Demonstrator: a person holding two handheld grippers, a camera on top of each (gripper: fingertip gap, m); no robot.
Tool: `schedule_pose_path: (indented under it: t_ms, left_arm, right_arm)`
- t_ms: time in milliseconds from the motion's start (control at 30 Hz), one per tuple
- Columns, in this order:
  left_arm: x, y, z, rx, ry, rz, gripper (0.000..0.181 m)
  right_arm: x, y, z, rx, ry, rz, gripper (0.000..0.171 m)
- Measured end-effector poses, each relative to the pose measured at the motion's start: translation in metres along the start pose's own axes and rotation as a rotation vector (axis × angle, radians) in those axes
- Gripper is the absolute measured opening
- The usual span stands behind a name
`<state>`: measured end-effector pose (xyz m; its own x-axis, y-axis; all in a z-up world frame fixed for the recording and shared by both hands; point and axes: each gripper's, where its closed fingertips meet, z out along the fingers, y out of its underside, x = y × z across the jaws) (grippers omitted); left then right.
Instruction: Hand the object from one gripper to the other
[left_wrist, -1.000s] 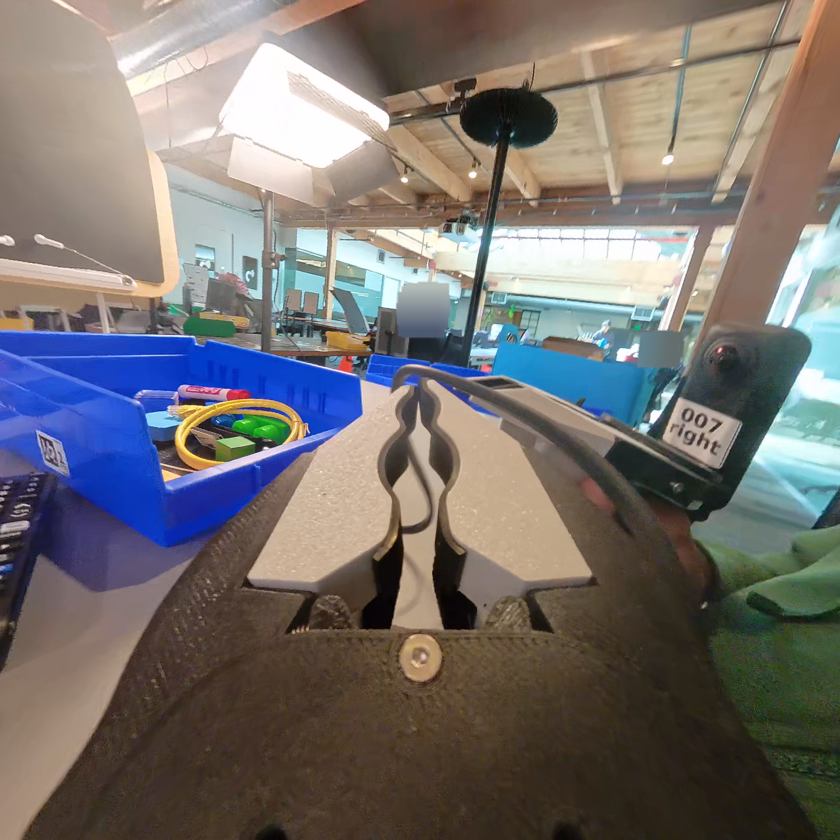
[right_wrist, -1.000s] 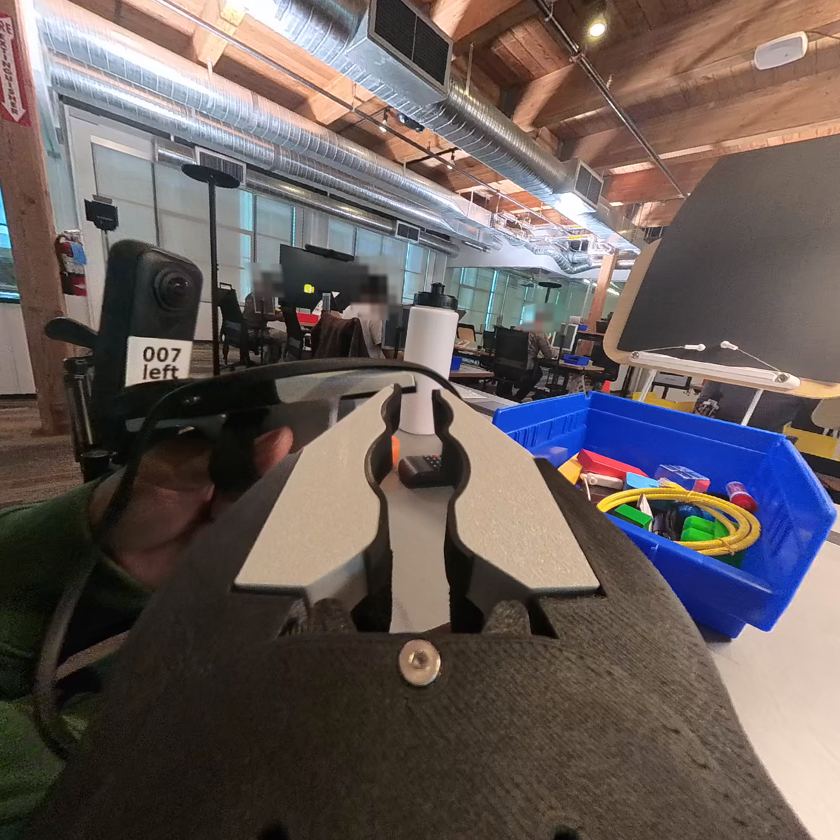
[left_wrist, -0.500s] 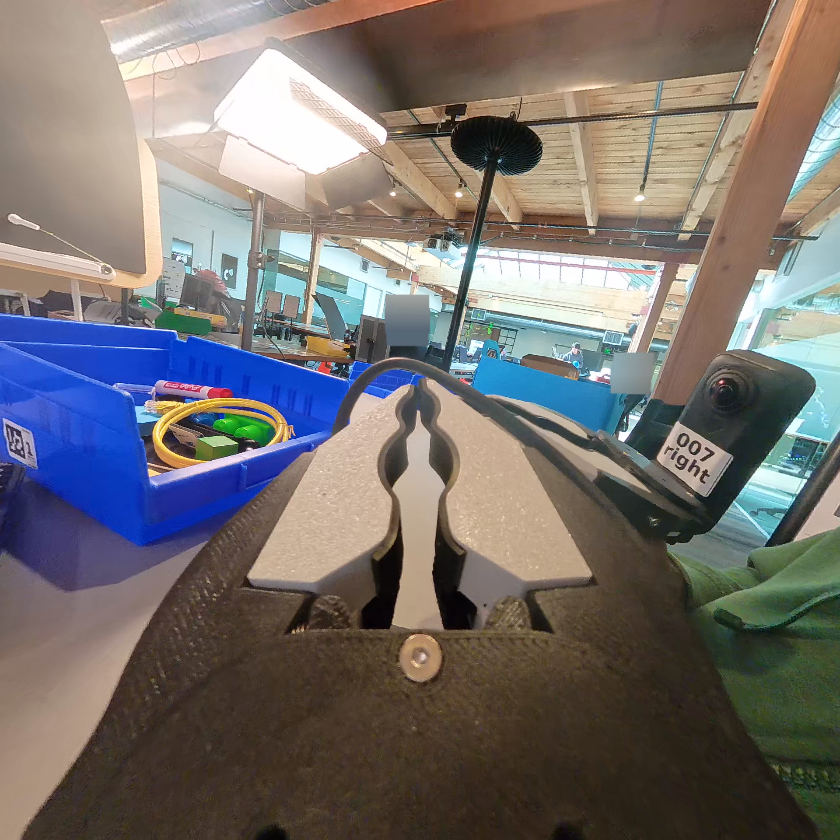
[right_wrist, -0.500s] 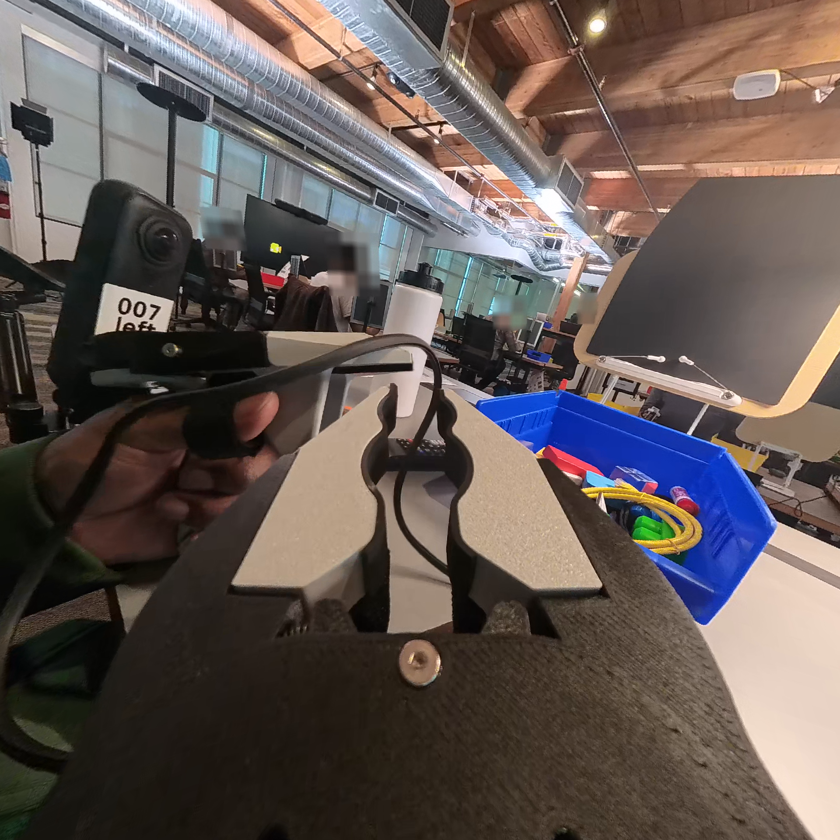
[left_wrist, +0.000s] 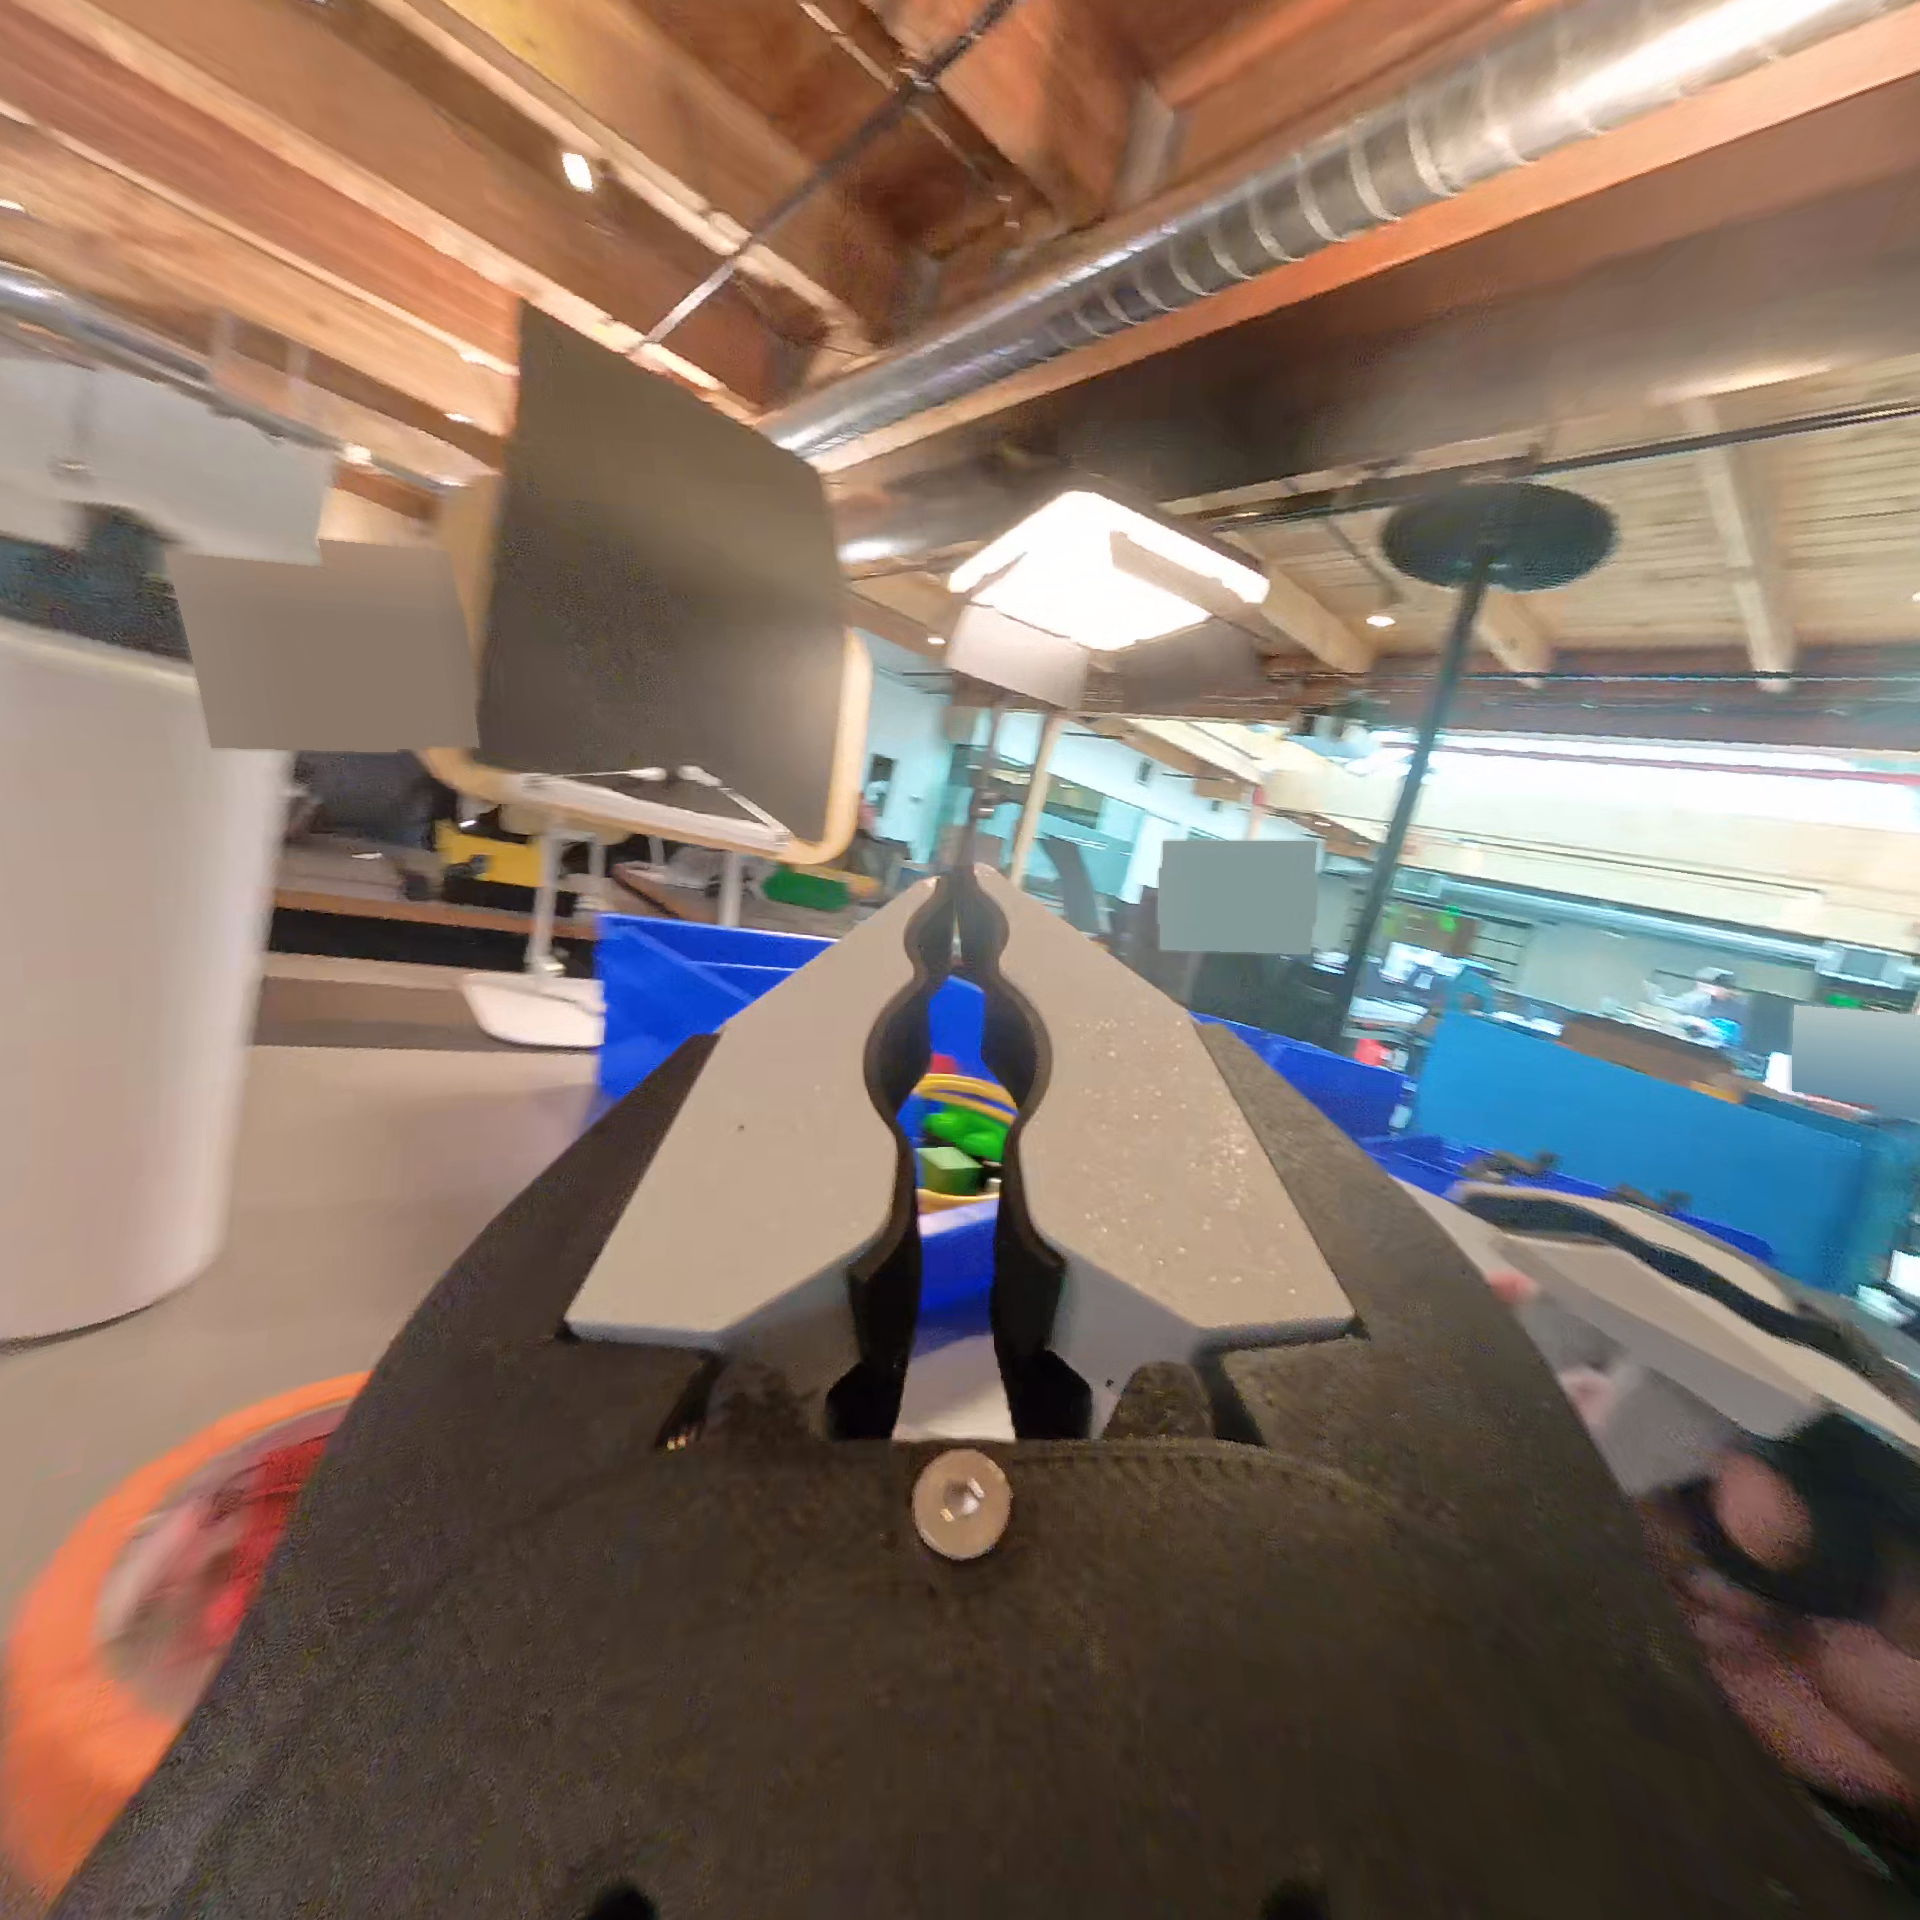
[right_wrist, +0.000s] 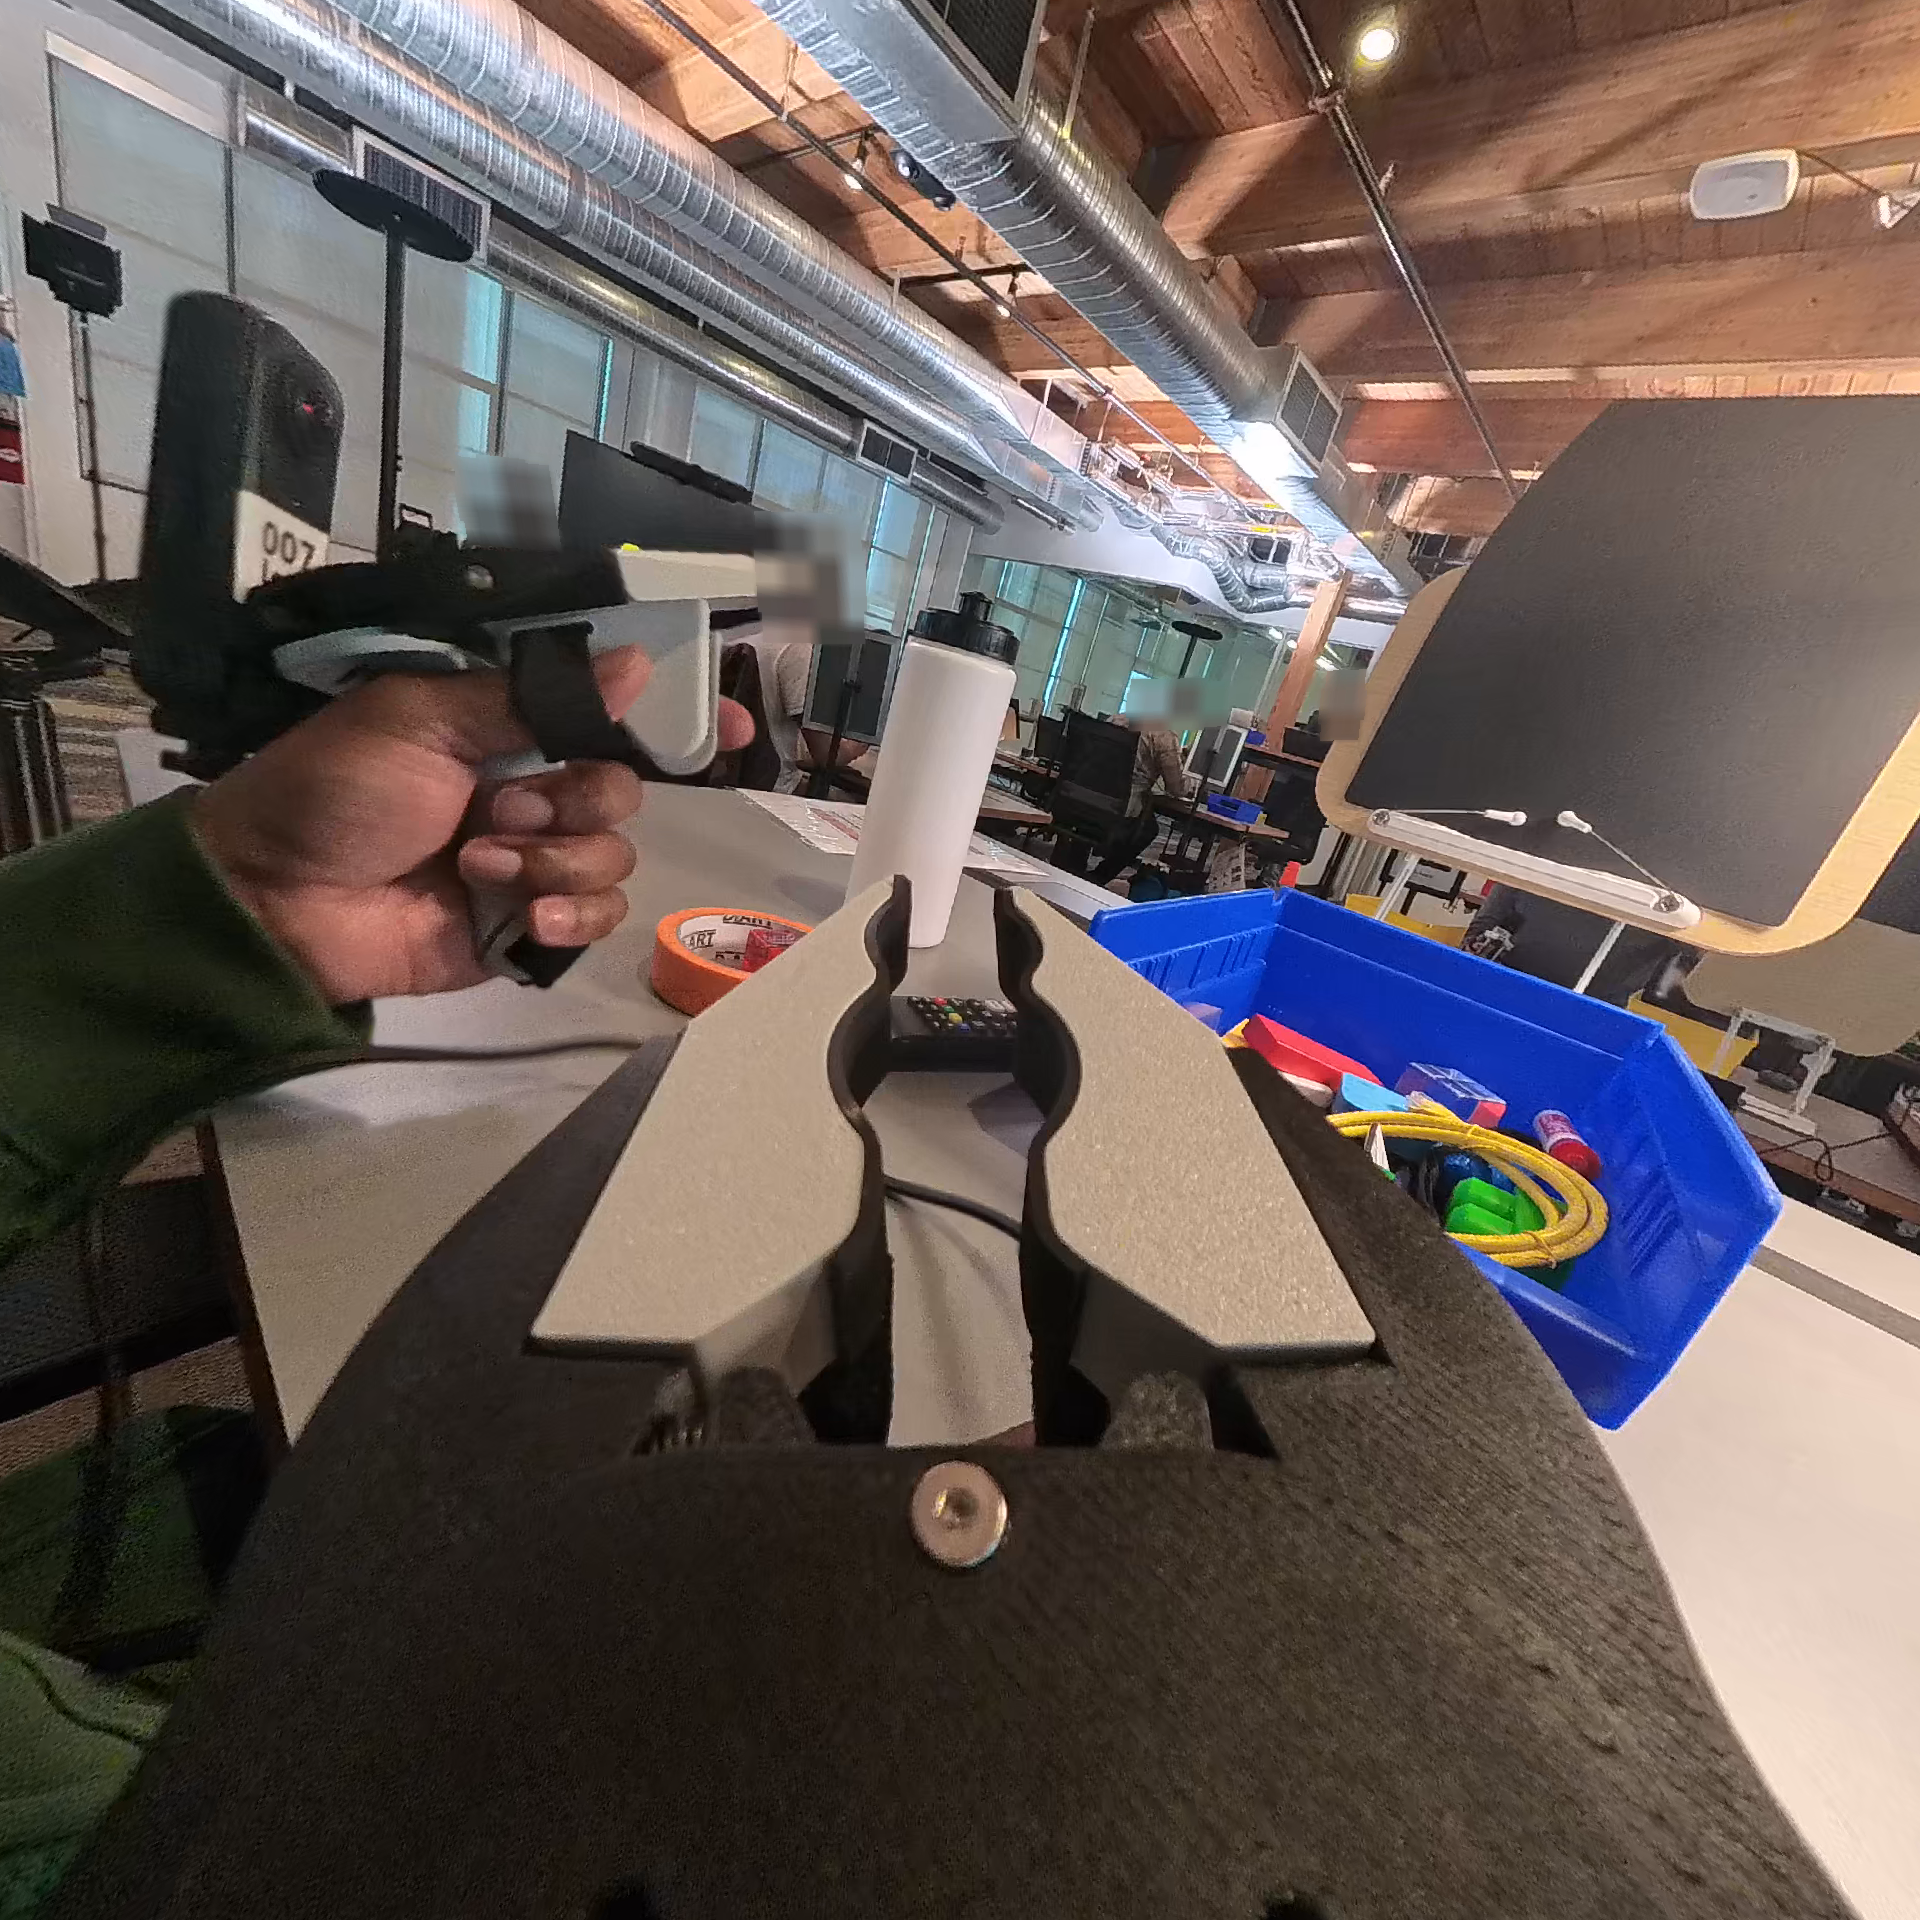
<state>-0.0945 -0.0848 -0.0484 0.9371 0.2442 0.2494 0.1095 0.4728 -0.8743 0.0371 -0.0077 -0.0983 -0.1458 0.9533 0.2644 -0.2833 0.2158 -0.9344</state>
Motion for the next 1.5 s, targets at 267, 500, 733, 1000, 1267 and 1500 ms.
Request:
schedule_pose_path:
  t_ms: [267, 500, 733, 1000, 1267, 1500]
  left_arm:
    - [-0.054, 0.034, -0.010, -0.124, -0.159, -0.080, 0.000]
    - [-0.015, 0.057, -0.016, -0.367, 0.016, 0.176, 0.009]
    - [0.010, 0.129, -0.048, -0.850, 0.214, 0.346, 0.046]
    - [0.013, 0.183, -0.071, -1.170, 0.344, 0.432, 0.070]
    - [0.008, 0.187, -0.068, -1.190, 0.320, 0.445, 0.016]
    - [-0.013, 0.173, -0.054, -1.106, 0.223, 0.485, 0.011]
  right_arm:
    - [-0.007, 0.004, 0.003, -0.028, -0.036, -0.021, 0.016]
    - [-0.005, 0.017, 0.004, -0.101, -0.043, -0.101, 0.017]
    - [0.004, 0.028, 0.006, -0.167, -0.068, -0.080, 0.017]
    - [0.009, 0.030, 0.006, -0.177, -0.093, -0.027, 0.017]
    - [0.032, 0.027, 0.002, -0.149, -0.108, 0.192, 0.017]
    - [0.049, 0.030, -0.002, -0.153, -0.081, 0.224, 0.017]
